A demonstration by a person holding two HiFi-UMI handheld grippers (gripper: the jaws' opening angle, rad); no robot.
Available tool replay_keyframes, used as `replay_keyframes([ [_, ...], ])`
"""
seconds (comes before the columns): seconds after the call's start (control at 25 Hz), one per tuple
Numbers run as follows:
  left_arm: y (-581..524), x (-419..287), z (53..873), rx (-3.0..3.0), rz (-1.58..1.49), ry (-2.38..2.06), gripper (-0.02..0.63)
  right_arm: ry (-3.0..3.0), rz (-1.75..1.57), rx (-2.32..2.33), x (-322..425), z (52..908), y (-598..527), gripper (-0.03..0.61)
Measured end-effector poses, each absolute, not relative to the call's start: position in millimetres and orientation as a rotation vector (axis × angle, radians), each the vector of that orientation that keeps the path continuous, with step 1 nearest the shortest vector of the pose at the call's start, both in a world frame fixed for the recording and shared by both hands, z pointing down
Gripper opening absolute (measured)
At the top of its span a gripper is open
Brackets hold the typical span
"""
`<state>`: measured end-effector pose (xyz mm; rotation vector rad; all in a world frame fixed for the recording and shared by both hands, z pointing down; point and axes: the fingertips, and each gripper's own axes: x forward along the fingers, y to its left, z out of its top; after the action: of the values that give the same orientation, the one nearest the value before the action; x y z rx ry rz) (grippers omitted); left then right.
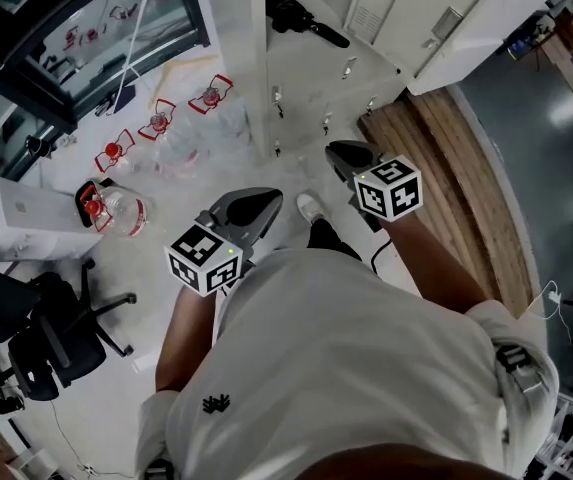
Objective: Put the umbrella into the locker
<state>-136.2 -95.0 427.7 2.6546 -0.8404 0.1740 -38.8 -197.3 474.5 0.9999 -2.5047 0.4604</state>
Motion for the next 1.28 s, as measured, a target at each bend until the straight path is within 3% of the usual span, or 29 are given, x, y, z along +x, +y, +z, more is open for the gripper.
replay_keyframes([
  [1.28,-95,-143,424,2.658,0.170,-0.867,0.054,-2.541,0.437,0.954,-51,463,-187,0.029],
])
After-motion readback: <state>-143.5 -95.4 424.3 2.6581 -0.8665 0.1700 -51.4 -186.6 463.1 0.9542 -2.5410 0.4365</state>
